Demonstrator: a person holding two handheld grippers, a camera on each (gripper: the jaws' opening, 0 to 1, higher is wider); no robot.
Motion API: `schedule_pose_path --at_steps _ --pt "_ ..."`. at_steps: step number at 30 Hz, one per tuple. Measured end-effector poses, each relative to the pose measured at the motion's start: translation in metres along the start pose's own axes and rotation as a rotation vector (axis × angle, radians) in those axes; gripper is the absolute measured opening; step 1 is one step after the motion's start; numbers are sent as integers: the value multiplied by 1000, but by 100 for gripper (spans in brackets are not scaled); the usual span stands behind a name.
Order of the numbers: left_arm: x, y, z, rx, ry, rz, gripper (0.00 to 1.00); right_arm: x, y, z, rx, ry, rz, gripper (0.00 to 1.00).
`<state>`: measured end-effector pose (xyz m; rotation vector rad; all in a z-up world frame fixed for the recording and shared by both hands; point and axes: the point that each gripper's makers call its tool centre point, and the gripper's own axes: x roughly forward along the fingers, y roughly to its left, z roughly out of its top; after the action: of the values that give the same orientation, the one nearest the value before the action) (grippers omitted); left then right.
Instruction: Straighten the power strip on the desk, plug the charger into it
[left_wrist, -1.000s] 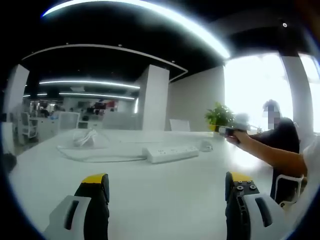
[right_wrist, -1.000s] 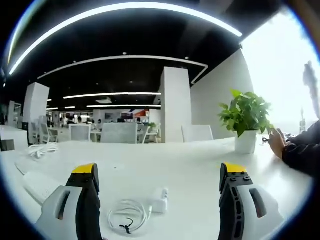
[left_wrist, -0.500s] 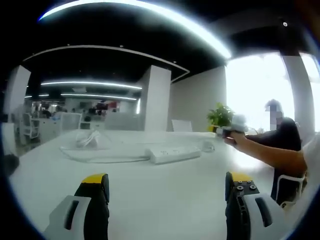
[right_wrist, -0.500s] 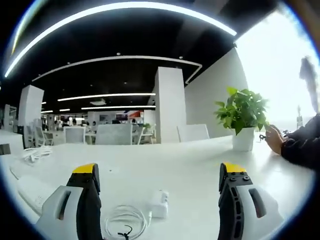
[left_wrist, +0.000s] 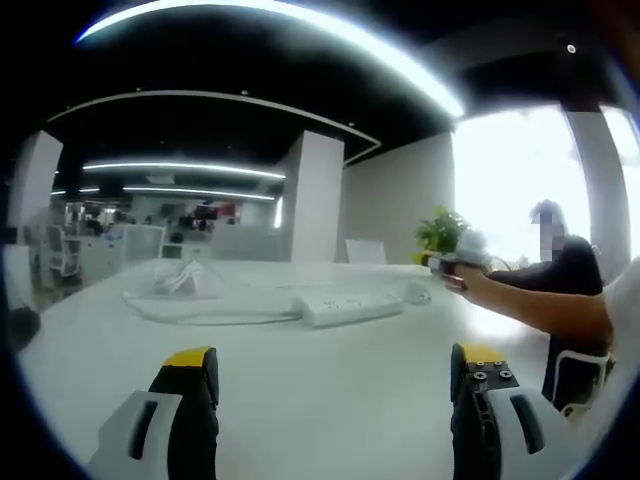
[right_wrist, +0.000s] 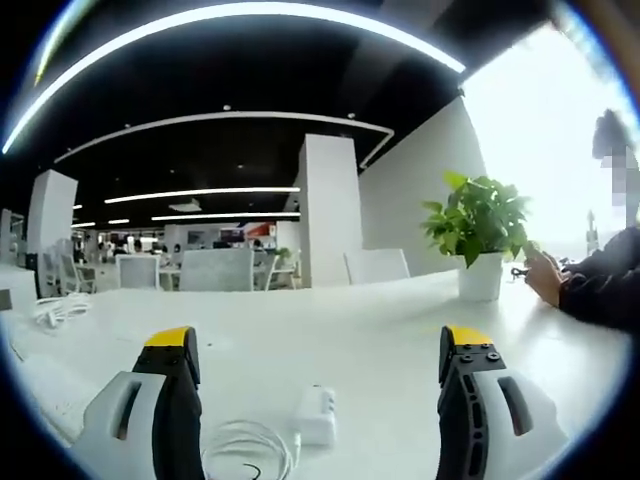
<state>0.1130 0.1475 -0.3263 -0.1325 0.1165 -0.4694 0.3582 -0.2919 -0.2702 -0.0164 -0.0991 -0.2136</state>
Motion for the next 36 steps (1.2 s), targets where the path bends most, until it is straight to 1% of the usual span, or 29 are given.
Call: schedule_pose_path --at_steps 2,3,6,9,11,13,14,15,20,21,22,24,25,26,29,30,31,33,36 --pt "0 0 0 0 -1 0 99 3 3 1 1 -17 9 100" --pt "0 0 0 0 0 1 99 6 6 4 -3 -42 23 100" --pt "0 0 -1 -4 1 2 99 8 5 3 -34 -56 11 100" --pt "0 1 -1 -5 2 3 99 12 9 3 -42 -75 23 100" --pt "0 2 -1 -6 1 5 99 14 7 1 -30 -71 20 100" --pt "0 2 -1 -8 0 6 99 14 8 -5 5 -42 24 100" --pt "0 2 -1 -9 0 5 99 15 5 -14 22 1 14 100" --pt "0 3 -1 -9 0 6 99 15 2 -18 17 21 -1 100" --pt "0 2 -2 -9 0 3 99 17 -1 -22 27 26 -10 100" --pt "0 2 -2 -11 1 3 99 17 -1 -25 23 39 -12 100" --pt "0 3 -2 -12 1 4 99 18 0 -28 0 60 -11 100" --pt "0 3 -3 -13 4 4 99 19 1 -30 -11 69 -10 100" --pt "0 3 -2 -13 2 4 99 19 1 -30 -14 69 -10 100" --pt "0 3 -2 -13 1 3 99 20 3 -28 -11 54 -4 100" --pt "-1 4 0 -12 -2 7 99 19 10 -23 28 31 17 100" --pt "-1 4 0 -13 -3 7 99 21 13 -20 42 9 27 100" --pt "-1 4 1 -14 -4 7 99 23 15 -20 47 7 39 100" --pt "-2 5 1 -12 -3 8 99 25 18 -21 47 11 44 100" --pt "-2 5 2 -13 -5 7 99 30 20 -25 10 16 50 100"
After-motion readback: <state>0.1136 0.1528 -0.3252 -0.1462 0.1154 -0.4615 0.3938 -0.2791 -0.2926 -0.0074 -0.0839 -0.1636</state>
